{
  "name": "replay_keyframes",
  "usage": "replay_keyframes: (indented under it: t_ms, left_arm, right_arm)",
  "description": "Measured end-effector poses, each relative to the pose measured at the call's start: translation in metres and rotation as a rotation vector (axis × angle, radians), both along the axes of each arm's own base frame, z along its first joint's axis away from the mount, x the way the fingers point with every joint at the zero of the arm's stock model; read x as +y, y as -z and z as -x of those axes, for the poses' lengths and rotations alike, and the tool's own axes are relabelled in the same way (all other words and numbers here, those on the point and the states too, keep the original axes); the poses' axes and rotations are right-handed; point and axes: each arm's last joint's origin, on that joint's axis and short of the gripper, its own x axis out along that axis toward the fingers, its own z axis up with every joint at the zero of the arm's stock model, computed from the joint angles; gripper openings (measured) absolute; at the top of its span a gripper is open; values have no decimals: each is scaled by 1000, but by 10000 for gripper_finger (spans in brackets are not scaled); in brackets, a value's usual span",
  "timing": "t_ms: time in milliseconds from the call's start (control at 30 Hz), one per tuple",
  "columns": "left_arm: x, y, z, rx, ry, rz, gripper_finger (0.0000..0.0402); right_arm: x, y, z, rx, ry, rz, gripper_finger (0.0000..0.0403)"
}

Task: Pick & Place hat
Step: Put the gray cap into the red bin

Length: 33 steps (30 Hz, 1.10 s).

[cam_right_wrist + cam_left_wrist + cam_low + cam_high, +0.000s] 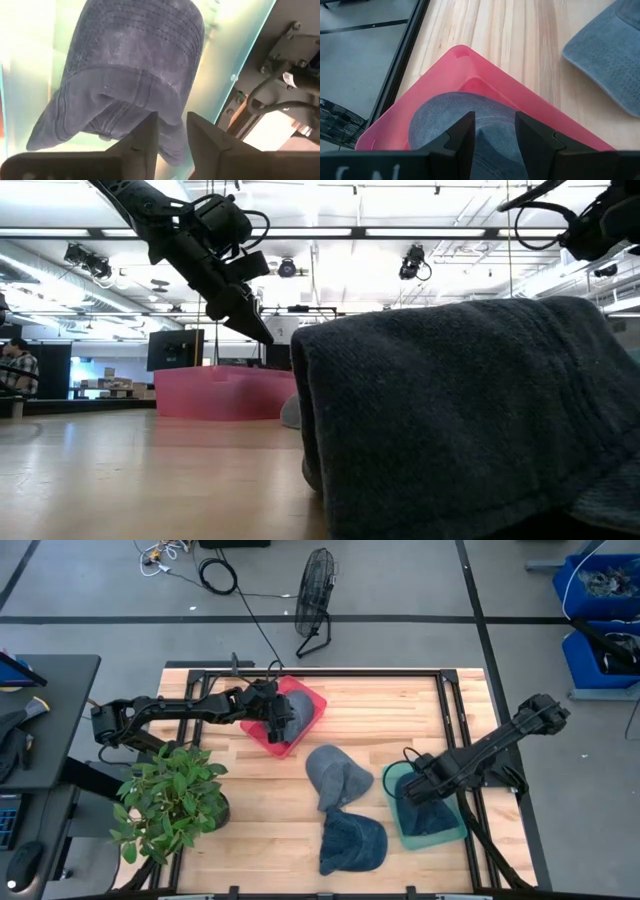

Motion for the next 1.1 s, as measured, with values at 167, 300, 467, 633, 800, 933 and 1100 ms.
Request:
replay_keyframes:
  t_ms: [167, 300, 467, 633, 800, 933, 1100]
  left_arm:
    - [0, 0, 0, 0, 0, 0, 142]
    - [0, 0, 0, -1, 1, 0, 142]
    - [-2, 0, -1, -5, 10, -3, 142]
    - [-13, 0, -6, -8, 129, 0, 142]
    - [-27, -1, -10, -17, 231, 18, 142]
    - [-40, -1, -14, -59, 157, 161, 142]
    - [-57, -5, -21, -155, 47, 368, 142]
  right_arm:
    - [-5, -9, -3, 72, 133, -93, 109]
    - [-7, -19, -7, 49, 110, -119, 97]
    - [-5, -31, -17, -70, 91, -125, 75]
    - [-2, -40, -35, -311, -5, -71, 56]
    - [0, -45, -53, -557, -146, 47, 49]
    - [0, -48, -59, -640, -215, 119, 52]
    - [-1, -46, -57, -602, -244, 144, 68]
